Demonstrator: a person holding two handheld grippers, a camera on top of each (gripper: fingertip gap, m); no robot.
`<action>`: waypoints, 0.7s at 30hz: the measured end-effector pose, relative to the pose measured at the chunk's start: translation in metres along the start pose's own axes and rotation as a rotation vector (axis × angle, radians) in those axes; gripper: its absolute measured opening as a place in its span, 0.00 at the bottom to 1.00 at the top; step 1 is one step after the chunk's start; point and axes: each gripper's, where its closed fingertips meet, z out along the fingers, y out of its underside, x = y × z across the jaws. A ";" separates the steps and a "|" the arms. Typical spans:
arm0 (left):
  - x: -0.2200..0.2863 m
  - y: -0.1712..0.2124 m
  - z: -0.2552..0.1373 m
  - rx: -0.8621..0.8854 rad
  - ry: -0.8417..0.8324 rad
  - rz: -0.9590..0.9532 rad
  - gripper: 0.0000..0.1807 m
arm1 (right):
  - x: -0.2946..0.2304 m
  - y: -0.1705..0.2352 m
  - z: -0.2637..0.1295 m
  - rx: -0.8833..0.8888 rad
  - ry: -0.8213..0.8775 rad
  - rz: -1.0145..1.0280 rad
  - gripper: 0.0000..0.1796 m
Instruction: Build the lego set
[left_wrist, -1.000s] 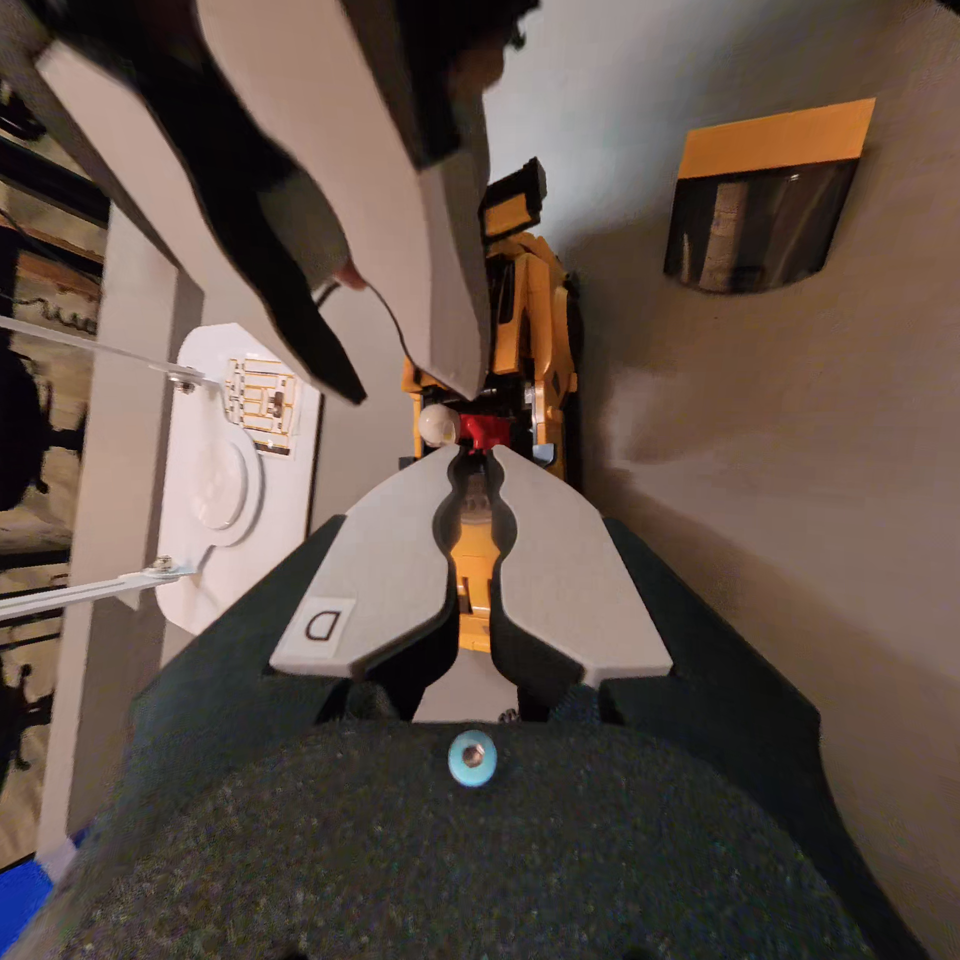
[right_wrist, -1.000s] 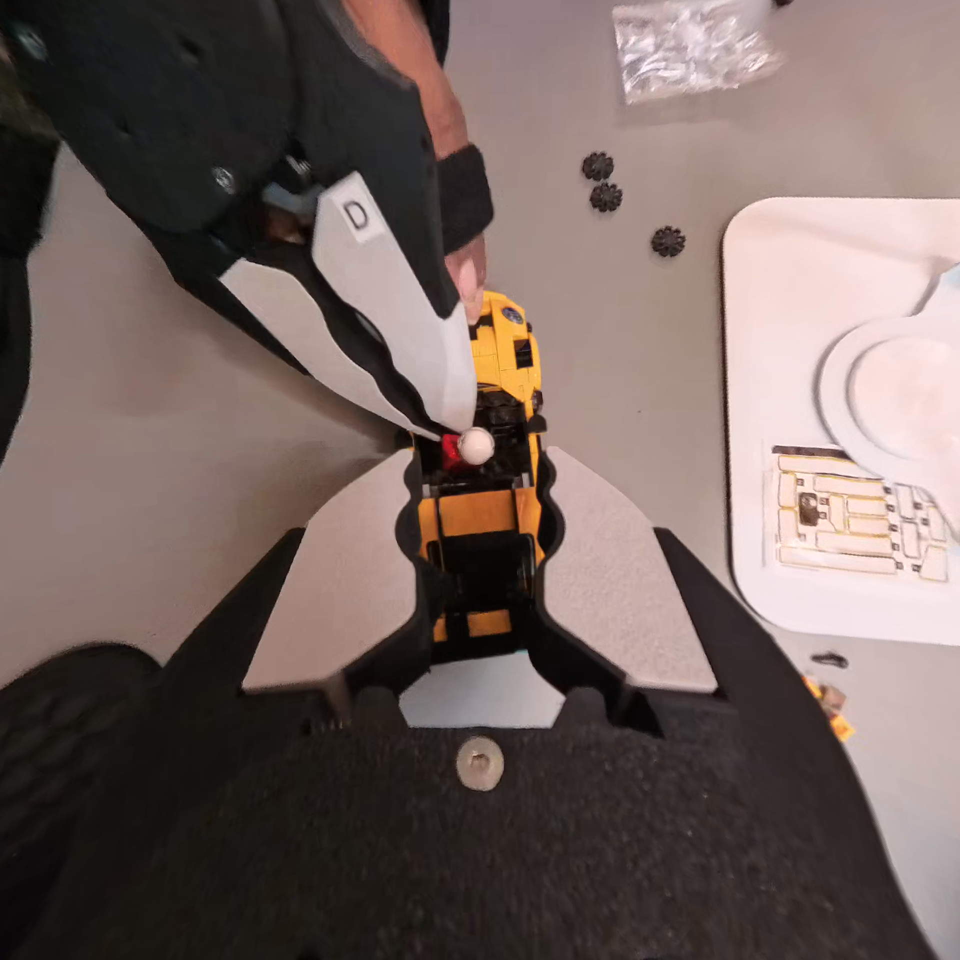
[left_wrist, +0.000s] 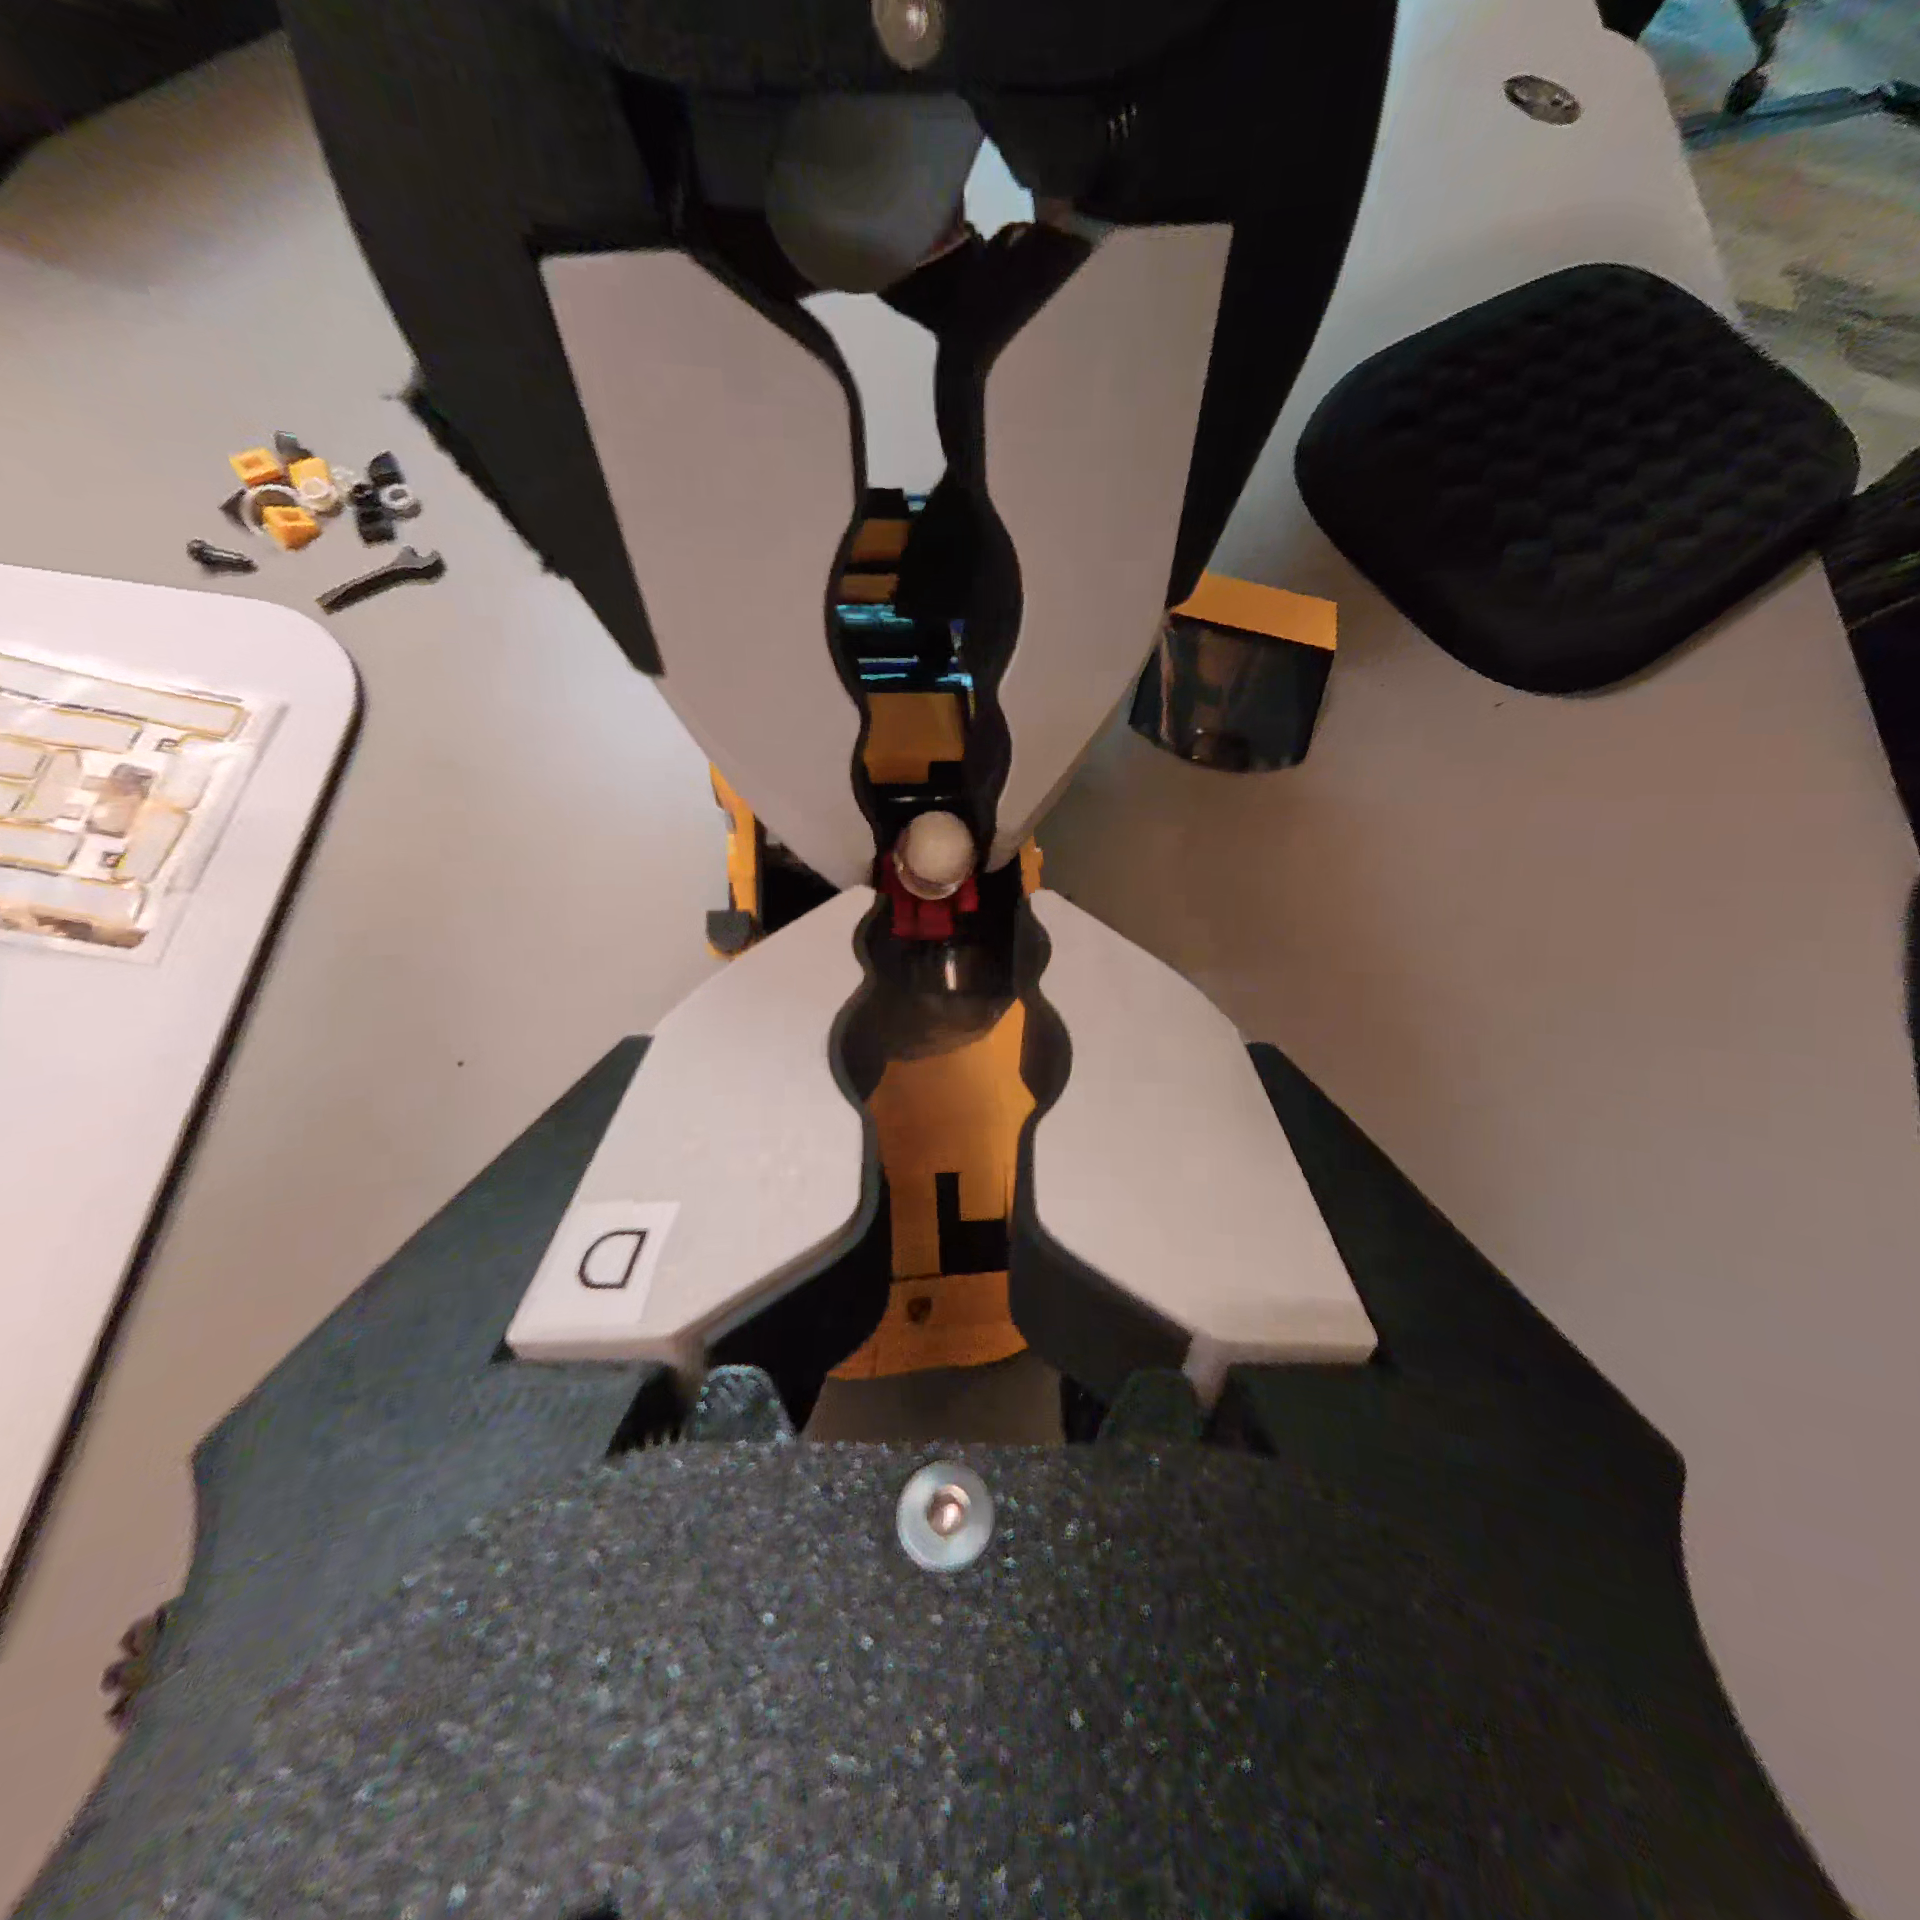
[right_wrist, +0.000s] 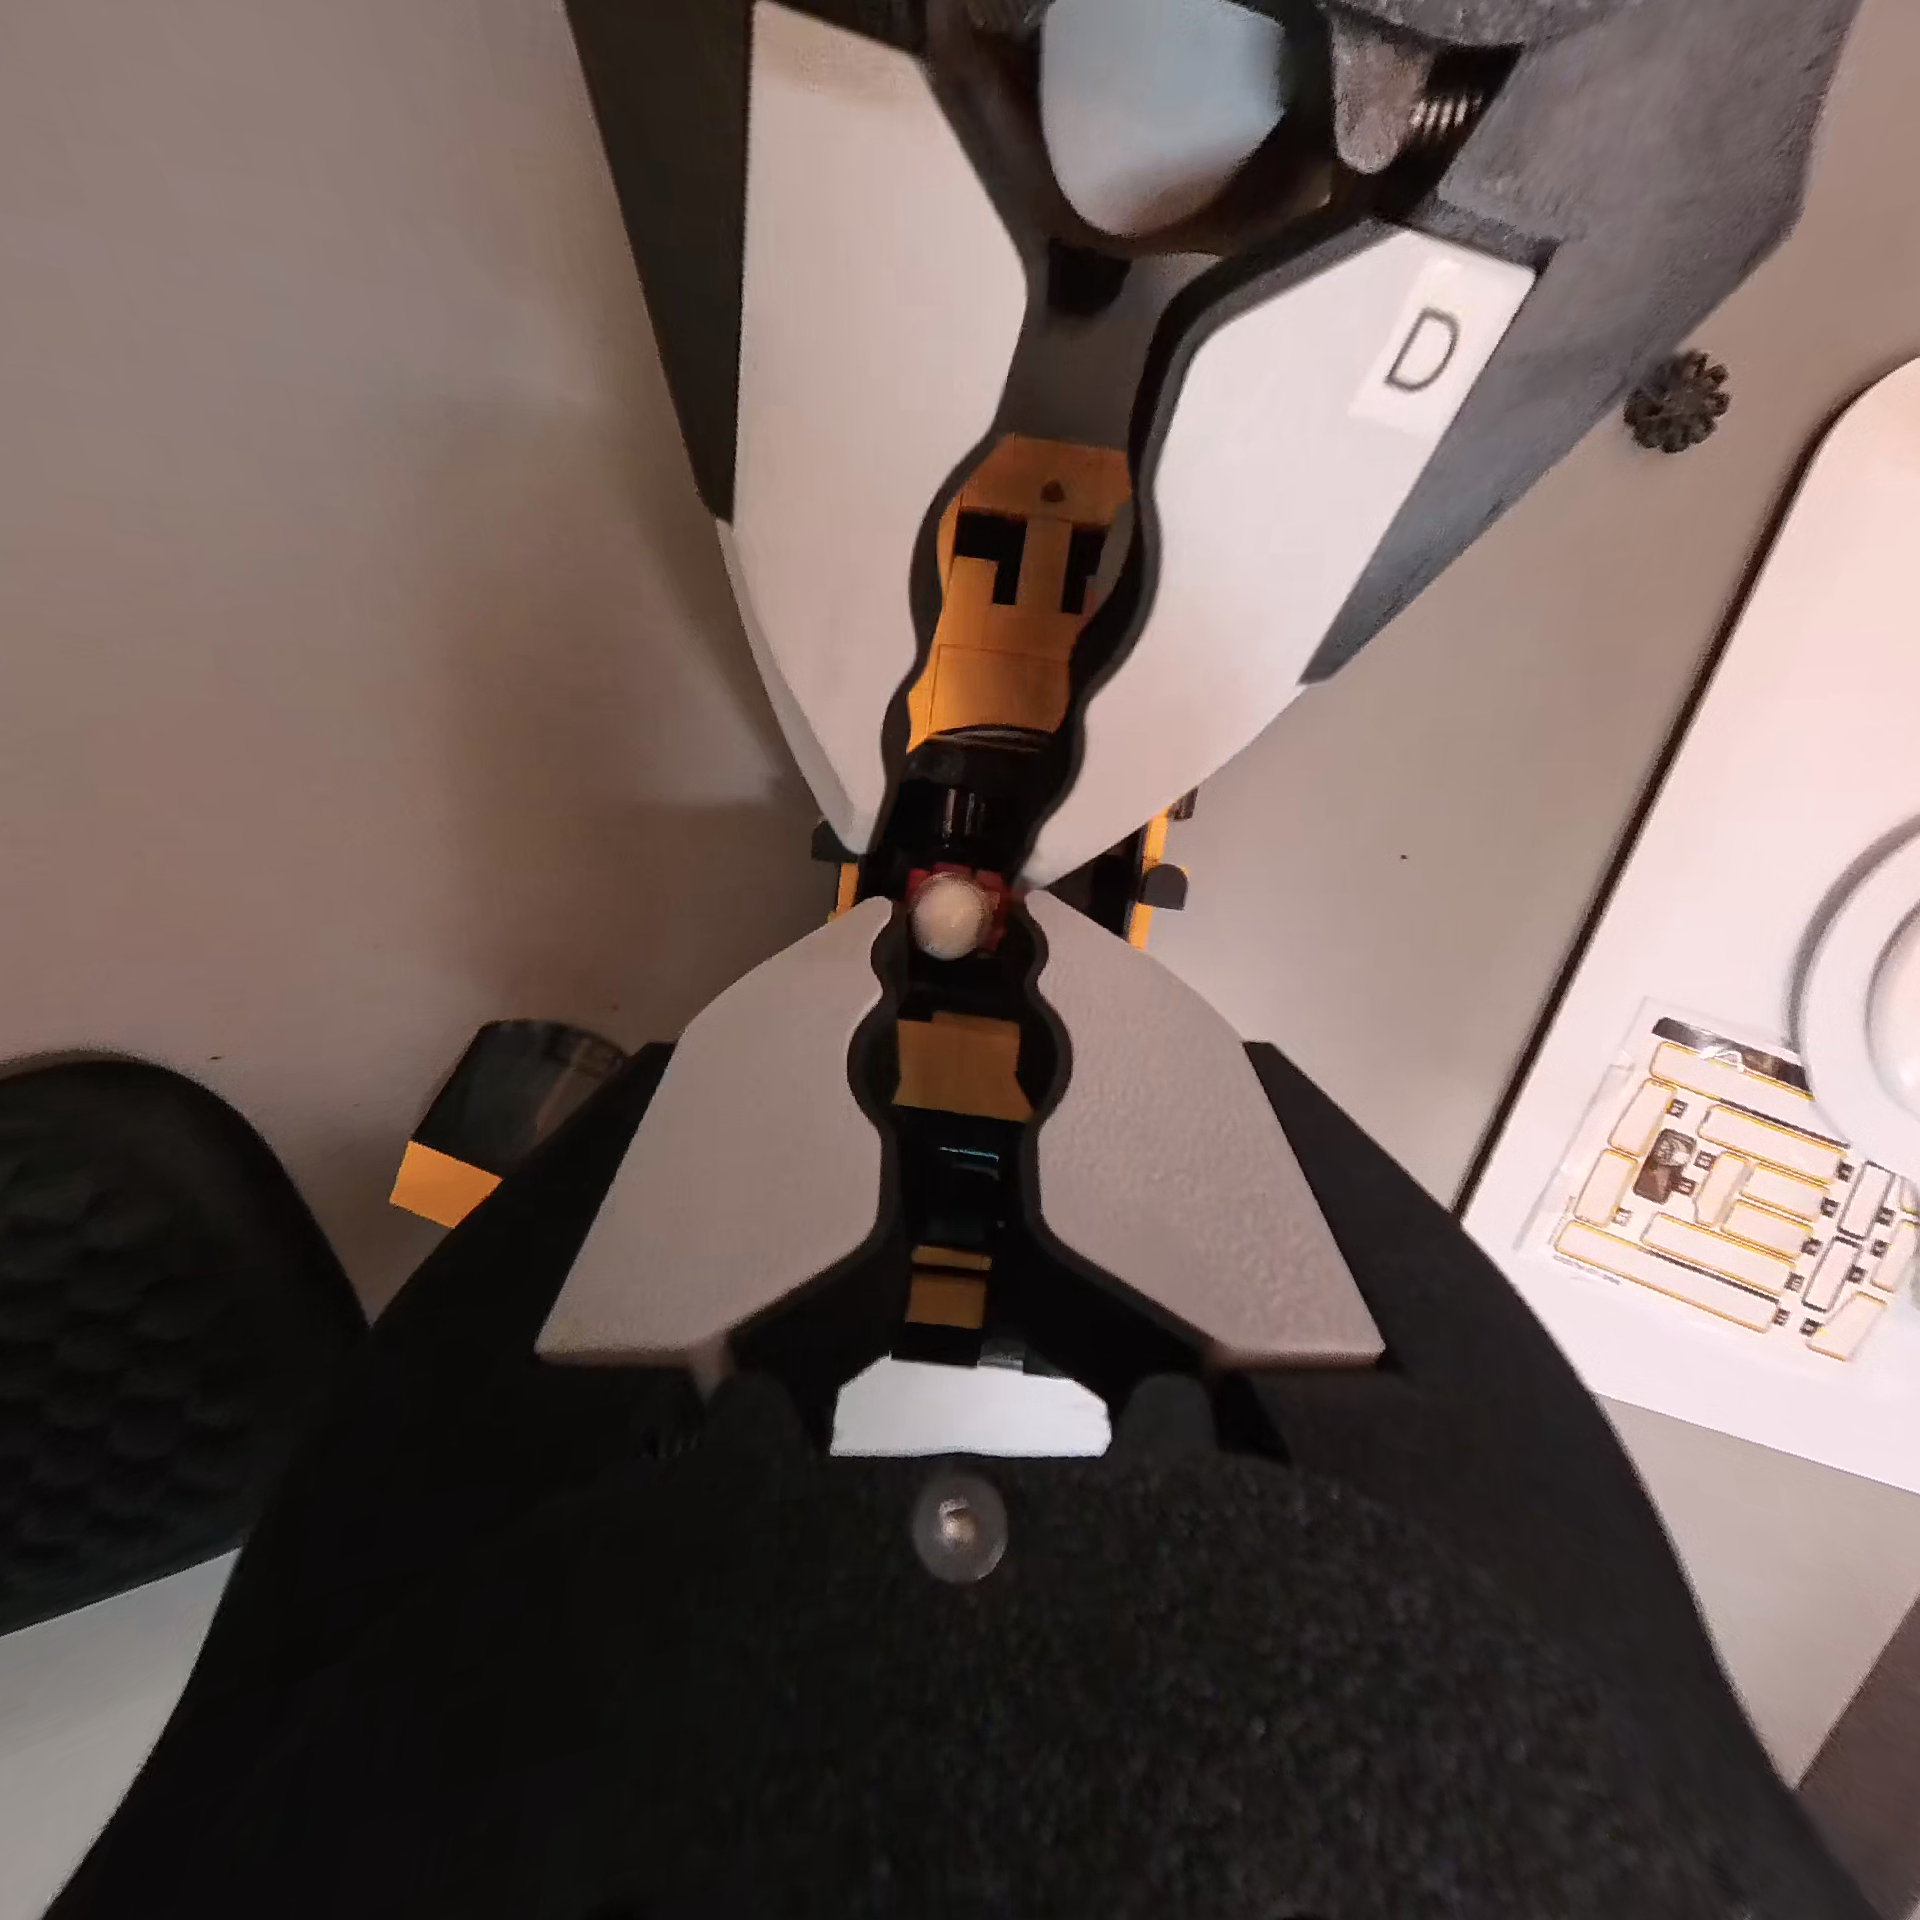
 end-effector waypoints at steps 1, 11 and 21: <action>0.001 -0.001 0.001 -0.004 0.015 -0.002 0.12 | 0.000 0.001 0.000 -0.011 -0.010 0.007 0.11; 0.001 -0.002 0.000 -0.008 0.008 0.017 0.11 | 0.005 0.000 0.000 -0.029 -0.011 0.024 0.10; -0.003 0.002 -0.007 0.018 -0.007 0.006 0.11 | 0.000 -0.002 0.001 -0.061 -0.062 -0.013 0.08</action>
